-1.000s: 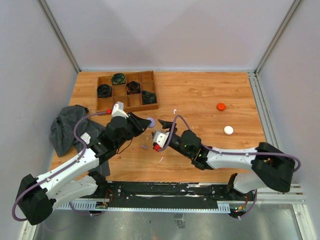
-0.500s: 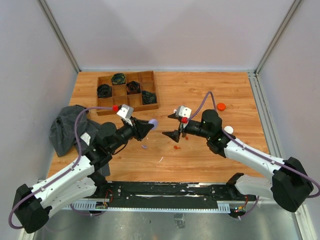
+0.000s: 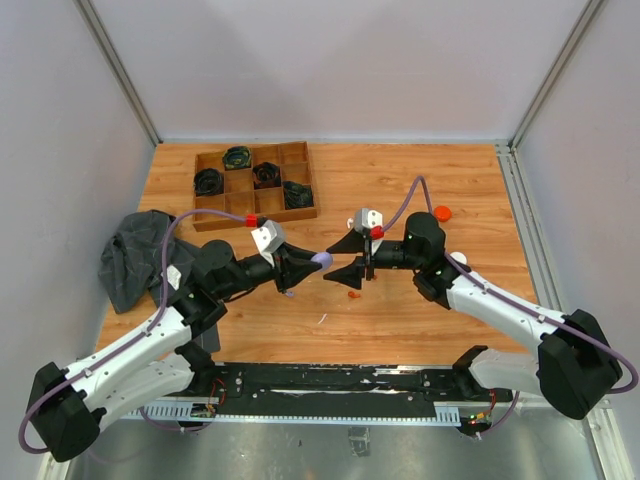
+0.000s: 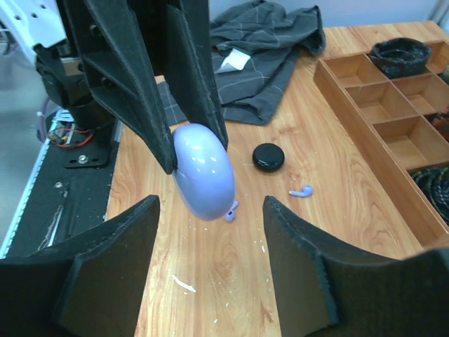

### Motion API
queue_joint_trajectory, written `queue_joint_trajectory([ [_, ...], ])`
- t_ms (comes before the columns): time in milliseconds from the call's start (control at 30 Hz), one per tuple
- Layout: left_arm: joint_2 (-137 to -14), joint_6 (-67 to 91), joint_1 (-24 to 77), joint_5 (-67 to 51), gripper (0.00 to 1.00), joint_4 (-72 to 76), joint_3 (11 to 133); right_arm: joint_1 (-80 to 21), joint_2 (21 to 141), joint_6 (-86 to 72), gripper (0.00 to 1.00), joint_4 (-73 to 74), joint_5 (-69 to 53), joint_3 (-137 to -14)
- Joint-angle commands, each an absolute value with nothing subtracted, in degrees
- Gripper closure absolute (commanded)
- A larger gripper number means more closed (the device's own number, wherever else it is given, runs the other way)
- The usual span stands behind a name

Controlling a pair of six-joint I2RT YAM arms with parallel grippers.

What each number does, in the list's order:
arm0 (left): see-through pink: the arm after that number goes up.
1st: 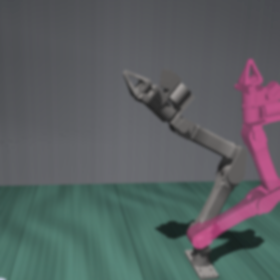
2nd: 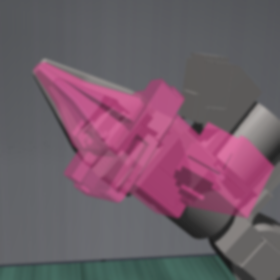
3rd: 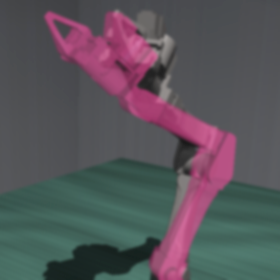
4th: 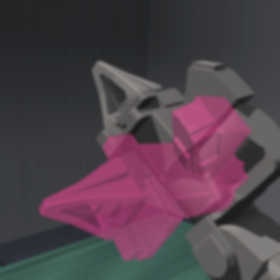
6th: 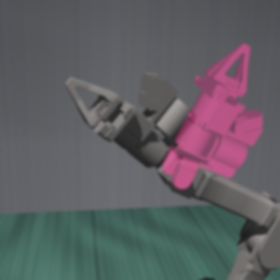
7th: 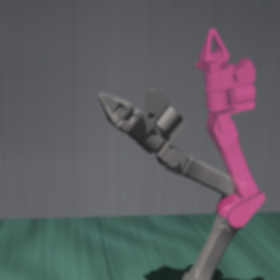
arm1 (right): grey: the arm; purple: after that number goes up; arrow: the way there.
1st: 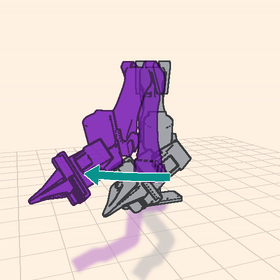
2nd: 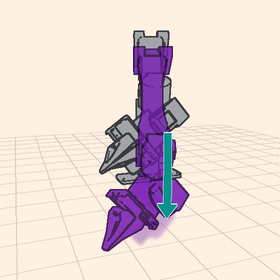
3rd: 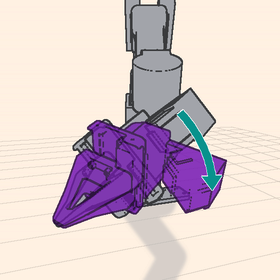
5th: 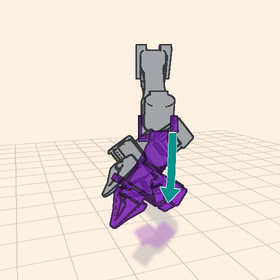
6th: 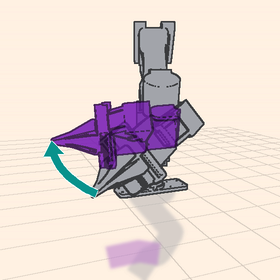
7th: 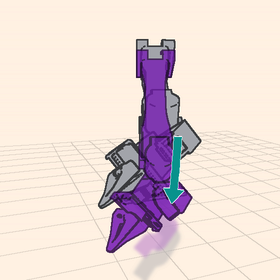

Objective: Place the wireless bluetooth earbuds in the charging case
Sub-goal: Pick up the charging case at the center of the board, then open the charging case.

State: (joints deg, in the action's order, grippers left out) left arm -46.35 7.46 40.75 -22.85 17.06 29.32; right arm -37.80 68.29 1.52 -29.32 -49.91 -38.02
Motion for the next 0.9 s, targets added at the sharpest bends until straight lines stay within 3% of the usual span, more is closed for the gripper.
queue_joint_trajectory([
  [0, -47.5, 4.3, 41.3, -28.4, 1.00, 18.3, 32.7, -36.4, 68.4, -1.8, 0.40, -33.3, -55.5, -39.3],
  [367, -48.7, 3.7, 41.3, -32.2, 1.00, 18.3, 33.6, -35.4, 68.0, -2.8, 0.61, -34.1, -60.0, -39.0],
  [533, -48.9, 3.7, 41.3, -31.9, 1.00, 18.2, 33.9, -35.3, 67.9, -2.2, 0.82, -34.0, -60.7, -39.0],
  [567, -48.8, 3.7, 41.3, -31.4, 0.96, 18.0, 33.8, -35.2, 67.9, -1.9, 0.86, -33.9, -60.6, -38.8],
  [733, -47.3, 4.1, 41.3, -28.7, 0.57, 18.4, 32.8, -35.2, 67.3, -1.4, 0.95, -34.7, -59.6, -37.5],
  [867, -47.6, 4.5, 41.3, -28.1, 0.42, 18.5, 32.7, -35.2, 66.8, -1.3, 0.98, -34.9, -59.2, -37.3],
])
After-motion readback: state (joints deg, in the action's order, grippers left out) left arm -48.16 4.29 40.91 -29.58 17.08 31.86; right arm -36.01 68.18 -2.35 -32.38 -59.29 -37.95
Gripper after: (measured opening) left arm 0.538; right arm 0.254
